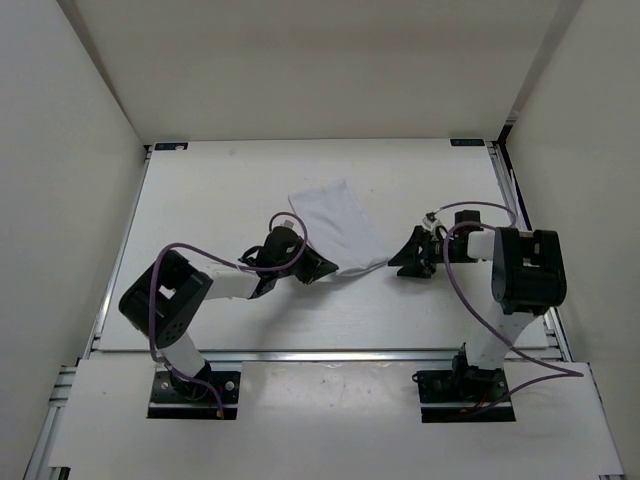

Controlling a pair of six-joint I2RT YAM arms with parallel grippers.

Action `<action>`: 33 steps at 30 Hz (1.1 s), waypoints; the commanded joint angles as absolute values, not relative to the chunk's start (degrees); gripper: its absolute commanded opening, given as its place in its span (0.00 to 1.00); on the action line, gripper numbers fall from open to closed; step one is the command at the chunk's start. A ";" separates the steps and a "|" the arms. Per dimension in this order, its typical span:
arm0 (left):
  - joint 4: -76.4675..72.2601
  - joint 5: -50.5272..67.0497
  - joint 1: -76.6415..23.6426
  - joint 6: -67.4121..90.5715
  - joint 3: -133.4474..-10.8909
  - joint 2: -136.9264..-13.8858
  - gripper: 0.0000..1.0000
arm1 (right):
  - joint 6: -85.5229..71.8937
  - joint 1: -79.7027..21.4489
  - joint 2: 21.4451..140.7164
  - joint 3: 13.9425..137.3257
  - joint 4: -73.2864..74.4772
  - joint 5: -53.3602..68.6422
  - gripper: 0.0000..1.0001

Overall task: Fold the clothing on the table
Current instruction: Fold the skirt

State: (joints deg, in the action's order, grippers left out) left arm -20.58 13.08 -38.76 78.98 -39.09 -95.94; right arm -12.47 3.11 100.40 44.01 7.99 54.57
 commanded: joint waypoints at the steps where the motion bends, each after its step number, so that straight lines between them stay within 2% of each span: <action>1: -19.34 12.57 -38.32 79.72 -38.94 -91.50 0.00 | -12.04 2.02 105.90 49.21 11.33 61.08 0.70; 3: -19.16 12.22 -38.23 79.89 -38.67 -90.79 0.00 | -12.04 2.72 110.98 52.45 14.31 63.19 0.61; 4: -18.73 12.39 -38.15 79.89 -38.24 -90.53 0.00 | -12.39 3.16 112.14 53.25 15.37 63.11 0.59; 9: -17.84 11.78 -38.23 79.54 -38.06 -89.39 0.00 | -14.42 3.08 111.36 54.66 13.09 55.03 0.60; 19: -18.46 10.81 -38.76 79.90 -37.70 -87.98 0.00 | -17.76 0.26 112.14 53.35 8.53 54.05 0.62; 27: -19.16 11.60 -38.85 80.51 -37.18 -87.98 0.00 | -18.72 -2.28 114.61 55.89 7.47 54.05 0.58; 30: -19.60 11.16 -38.94 80.60 -37.35 -87.98 0.00 | -16.79 -3.86 115.05 57.04 8.00 54.31 0.53; 33: -20.30 11.34 -39.11 81.04 -36.65 -88.33 0.00 | -15.38 -4.13 115.93 58.44 9.31 54.93 0.34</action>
State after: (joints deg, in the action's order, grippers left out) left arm -18.55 11.55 -38.59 80.42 -37.30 -91.15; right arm -17.61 -3.49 114.69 56.51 8.93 56.60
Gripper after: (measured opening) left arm 0.014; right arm 0.371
